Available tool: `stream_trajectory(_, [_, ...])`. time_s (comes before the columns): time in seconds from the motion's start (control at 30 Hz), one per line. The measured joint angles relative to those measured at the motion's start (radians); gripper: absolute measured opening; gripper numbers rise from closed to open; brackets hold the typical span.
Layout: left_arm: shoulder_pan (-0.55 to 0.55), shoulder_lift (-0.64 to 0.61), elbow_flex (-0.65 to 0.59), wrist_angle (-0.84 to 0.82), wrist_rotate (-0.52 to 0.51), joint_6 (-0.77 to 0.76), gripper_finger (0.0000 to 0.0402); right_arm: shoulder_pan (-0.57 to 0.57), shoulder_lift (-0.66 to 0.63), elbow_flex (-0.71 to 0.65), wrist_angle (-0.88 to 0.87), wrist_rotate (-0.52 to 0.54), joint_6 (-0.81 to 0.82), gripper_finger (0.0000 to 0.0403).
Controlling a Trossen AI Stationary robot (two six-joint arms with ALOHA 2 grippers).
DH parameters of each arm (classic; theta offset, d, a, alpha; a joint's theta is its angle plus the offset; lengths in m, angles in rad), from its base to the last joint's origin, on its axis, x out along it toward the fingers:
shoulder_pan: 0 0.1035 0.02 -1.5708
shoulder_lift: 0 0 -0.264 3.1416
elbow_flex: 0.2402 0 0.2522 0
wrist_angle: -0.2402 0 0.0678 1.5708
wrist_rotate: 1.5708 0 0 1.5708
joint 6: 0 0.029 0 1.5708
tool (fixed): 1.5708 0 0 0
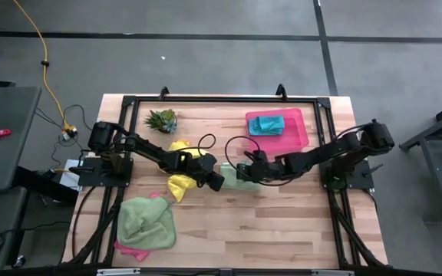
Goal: Fold microfiber towels
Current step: Fold the right green microfiber cloth
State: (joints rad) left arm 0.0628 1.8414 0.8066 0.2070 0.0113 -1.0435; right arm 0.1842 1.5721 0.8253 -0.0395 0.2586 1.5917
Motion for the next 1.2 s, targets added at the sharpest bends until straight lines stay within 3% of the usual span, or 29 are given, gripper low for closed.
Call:
stream_trajectory(0.23, [0.000,-0.001,0.000,0.000,-0.008,0.000,0.0000,-0.002,0.032,0.000,0.069,-0.061,0.005,0.0000])
stream_trajectory(0.9, [0.000,-0.001,0.000,0.004,-0.023,0.000,0.0000,-0.041,0.065,-0.002,0.167,-0.077,0.068,0.0002])
stream_trajectory(1.03, [0.000,-0.001,0.000,0.007,-0.024,-0.001,0.0000,-0.041,0.067,-0.002,0.178,-0.076,0.067,0.0020])
stream_trajectory(1.2, [0.000,-0.001,0.000,0.007,-0.024,-0.001,0.0000,-0.048,0.067,-0.002,0.203,-0.061,0.065,0.0078])
